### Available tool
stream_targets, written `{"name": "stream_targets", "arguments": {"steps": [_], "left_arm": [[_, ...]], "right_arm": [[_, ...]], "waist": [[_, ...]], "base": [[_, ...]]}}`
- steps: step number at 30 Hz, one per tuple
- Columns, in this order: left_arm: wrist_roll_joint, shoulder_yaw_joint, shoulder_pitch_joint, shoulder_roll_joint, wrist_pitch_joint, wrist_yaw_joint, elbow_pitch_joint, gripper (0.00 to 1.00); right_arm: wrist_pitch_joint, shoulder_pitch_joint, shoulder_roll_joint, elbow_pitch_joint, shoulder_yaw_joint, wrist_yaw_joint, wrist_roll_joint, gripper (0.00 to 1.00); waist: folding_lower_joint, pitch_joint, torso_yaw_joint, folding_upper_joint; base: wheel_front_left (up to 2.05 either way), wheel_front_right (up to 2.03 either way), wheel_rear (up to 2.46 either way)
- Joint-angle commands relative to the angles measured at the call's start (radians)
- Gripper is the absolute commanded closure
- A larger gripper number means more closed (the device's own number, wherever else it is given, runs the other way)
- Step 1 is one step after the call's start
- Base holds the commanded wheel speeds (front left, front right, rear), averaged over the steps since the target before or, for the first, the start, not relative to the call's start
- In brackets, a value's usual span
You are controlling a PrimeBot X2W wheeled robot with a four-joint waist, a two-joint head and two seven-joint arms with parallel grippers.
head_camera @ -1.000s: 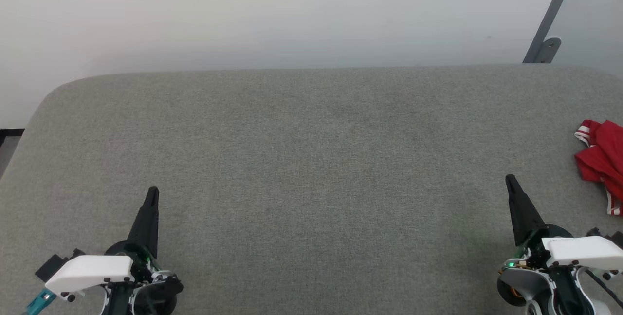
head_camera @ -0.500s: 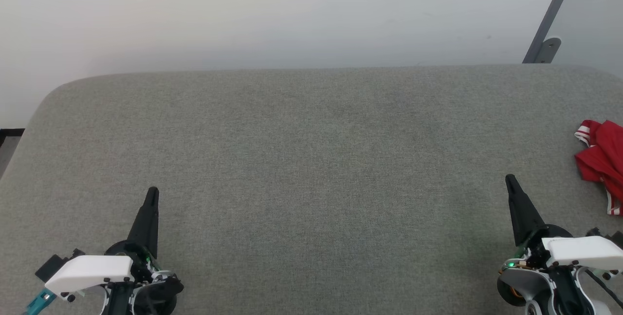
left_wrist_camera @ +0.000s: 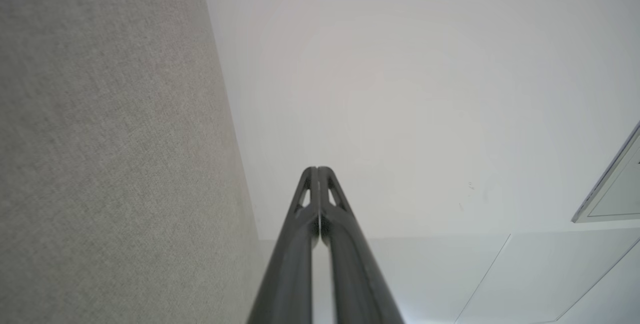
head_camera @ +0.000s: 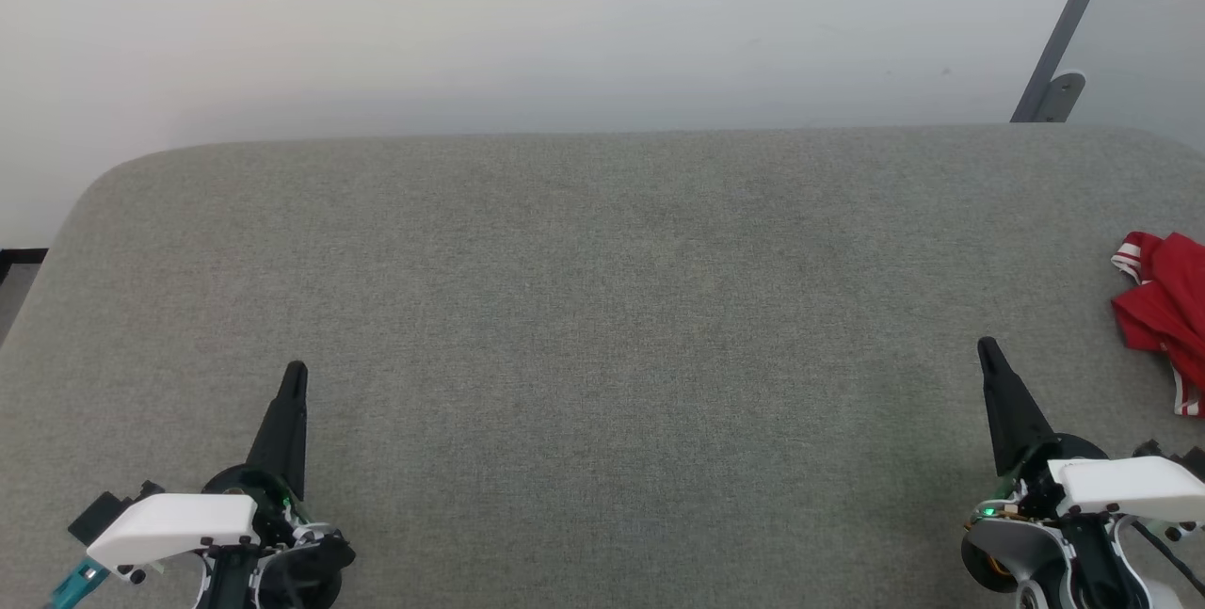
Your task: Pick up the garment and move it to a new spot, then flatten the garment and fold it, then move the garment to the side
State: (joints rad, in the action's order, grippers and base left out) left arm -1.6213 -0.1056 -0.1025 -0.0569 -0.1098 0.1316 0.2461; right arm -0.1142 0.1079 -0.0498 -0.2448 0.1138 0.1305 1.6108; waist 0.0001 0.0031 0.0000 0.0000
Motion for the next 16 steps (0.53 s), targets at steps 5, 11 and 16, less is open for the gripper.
{"name": "stream_targets", "arguments": {"steps": [5,11,16], "left_arm": [[0.005,-0.004,-0.013,0.003,-0.001,-0.002,-0.001,1.0],[0.005,-0.005,-0.013,0.003,-0.002,-0.002,-0.001,1.0],[0.005,-0.005,-0.013,0.004,-0.003,-0.002,-0.001,1.0]], "right_arm": [[-0.002,0.003,0.001,-0.002,0.0,0.0,0.004,1.0],[-0.002,0.003,0.001,-0.002,0.0,0.0,0.004,1.0],[-0.002,0.003,0.001,-0.002,0.0,0.0,0.004,1.0]], "waist": [[-0.0001,0.0,0.0,0.0],[-0.0001,0.0,0.0,0.0],[-0.0001,0.0,0.0,0.0]], "base": [[0.0,0.0,0.0],[0.0,0.0,0.0],[0.0,0.0,0.0]]}}
